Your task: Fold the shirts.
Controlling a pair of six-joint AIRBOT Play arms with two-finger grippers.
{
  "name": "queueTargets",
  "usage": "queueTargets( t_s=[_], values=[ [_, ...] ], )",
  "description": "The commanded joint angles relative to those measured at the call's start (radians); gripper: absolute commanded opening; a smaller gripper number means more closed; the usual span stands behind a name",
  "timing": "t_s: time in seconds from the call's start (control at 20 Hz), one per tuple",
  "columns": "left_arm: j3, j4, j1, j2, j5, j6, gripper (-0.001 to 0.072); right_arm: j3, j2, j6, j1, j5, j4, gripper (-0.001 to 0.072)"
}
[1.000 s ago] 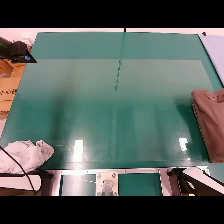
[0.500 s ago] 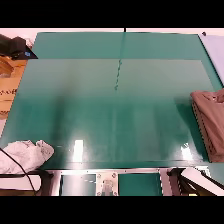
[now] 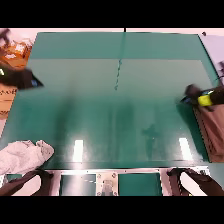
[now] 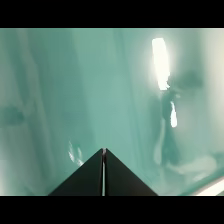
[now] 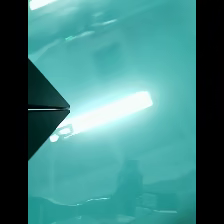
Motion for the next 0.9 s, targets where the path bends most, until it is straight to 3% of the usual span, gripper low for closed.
queueTargets(
  t_s=[0.0,0.15,0.85],
  values=[
    [-0.388,0.005,0.000,0.202,0.108,0.049,0.0021,-0.192,0.096,-0.008,0.235,-0.080,-0.012,0.0020],
    [-0.518,0.006,0.000,0.242,0.148,0.073,0.0023,-0.233,0.097,-0.008,0.303,-0.097,-0.011,0.0019],
    [-0.526,0.000,0.000,0.242,0.187,0.072,0.0023,-0.233,0.098,-0.008,0.308,-0.096,-0.003,0.0019]
  ],
)
